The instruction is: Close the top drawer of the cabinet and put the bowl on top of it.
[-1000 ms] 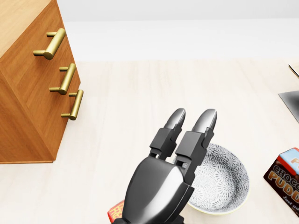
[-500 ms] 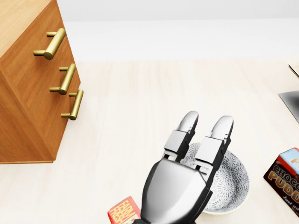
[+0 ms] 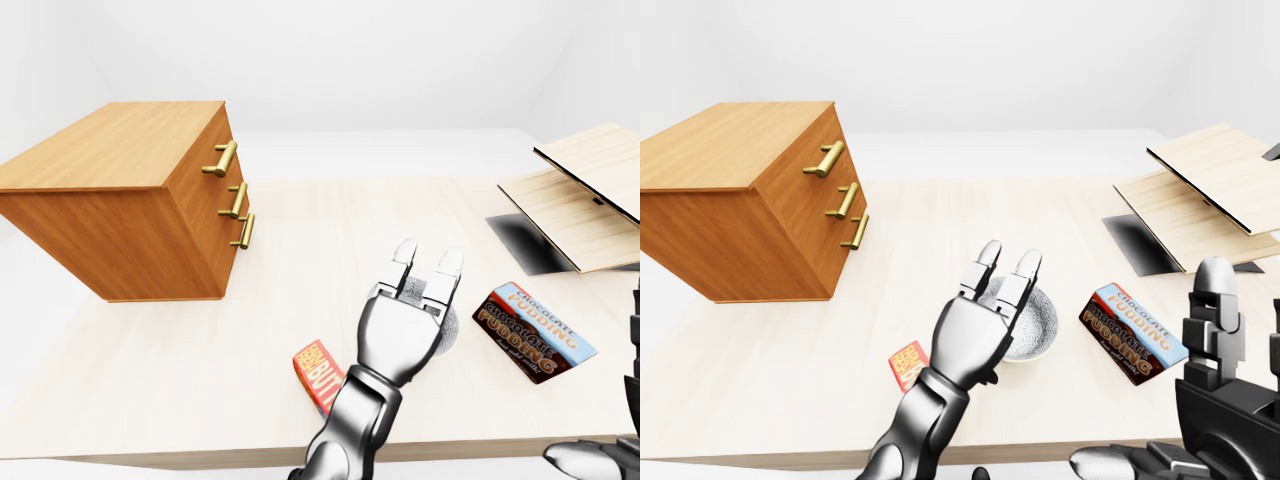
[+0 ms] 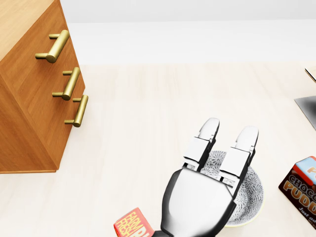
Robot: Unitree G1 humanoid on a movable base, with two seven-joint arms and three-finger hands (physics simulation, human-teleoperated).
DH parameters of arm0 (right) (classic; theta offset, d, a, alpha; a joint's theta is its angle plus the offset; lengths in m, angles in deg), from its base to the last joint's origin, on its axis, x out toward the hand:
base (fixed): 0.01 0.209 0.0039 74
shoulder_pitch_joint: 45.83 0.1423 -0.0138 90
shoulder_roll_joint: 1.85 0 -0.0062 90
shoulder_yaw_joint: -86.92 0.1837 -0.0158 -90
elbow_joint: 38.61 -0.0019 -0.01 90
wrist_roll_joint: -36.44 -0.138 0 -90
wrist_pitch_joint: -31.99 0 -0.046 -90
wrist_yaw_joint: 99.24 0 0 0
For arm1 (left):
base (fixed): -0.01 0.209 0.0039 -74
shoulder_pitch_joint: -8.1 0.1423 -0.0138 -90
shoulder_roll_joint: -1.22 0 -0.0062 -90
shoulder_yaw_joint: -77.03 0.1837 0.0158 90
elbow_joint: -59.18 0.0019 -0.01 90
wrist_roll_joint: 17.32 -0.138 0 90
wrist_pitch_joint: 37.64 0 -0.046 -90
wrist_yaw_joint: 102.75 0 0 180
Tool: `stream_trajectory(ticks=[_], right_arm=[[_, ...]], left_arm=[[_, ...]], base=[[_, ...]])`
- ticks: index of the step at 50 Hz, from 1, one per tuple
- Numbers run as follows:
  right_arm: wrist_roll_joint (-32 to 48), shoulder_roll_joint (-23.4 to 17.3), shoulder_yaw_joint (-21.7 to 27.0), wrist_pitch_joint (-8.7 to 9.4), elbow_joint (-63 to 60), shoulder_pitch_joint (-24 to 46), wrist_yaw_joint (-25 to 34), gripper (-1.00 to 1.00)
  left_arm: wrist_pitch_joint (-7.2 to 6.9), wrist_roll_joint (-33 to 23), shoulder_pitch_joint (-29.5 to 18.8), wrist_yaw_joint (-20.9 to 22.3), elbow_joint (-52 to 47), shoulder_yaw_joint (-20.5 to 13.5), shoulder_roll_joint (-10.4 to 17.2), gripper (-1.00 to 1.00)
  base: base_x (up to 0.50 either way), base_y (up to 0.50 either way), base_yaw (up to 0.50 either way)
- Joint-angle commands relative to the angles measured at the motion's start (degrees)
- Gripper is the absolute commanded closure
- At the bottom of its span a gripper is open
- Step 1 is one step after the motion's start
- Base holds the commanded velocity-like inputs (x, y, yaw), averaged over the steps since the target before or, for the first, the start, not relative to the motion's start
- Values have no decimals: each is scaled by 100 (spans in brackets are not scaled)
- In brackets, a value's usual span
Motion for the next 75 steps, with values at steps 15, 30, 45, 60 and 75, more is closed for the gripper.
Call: stream_trajectory(ticks=[15, 30, 45, 60, 75], right_arm=[[-104, -96, -78, -174, 0, -182, -56, -100], [-43, -66, -78, -123, 0, -112, -48, -100], [-105, -86, -57, -138, 0, -139, -59, -100], [-126, -137, -105, -203, 0, -213, -93, -100], [-178, -94, 31, -93, 0, -113, -30, -100]], left_arm=[[0, -369, -242, -568, 1106, -360, -235, -100], [0, -325, -397, -922, 1875, -581, -385, -100], [0, -469, -415, -1093, 2265, -565, -430, -100], [0, -509, -492, -1324, 2734, -654, -517, -100], [0, -501, -593, -1498, 3144, -716, -634, -100]], base=[[0, 0, 0], [0, 0, 0], [0, 0, 0], [0, 0, 0], [0, 0, 0]])
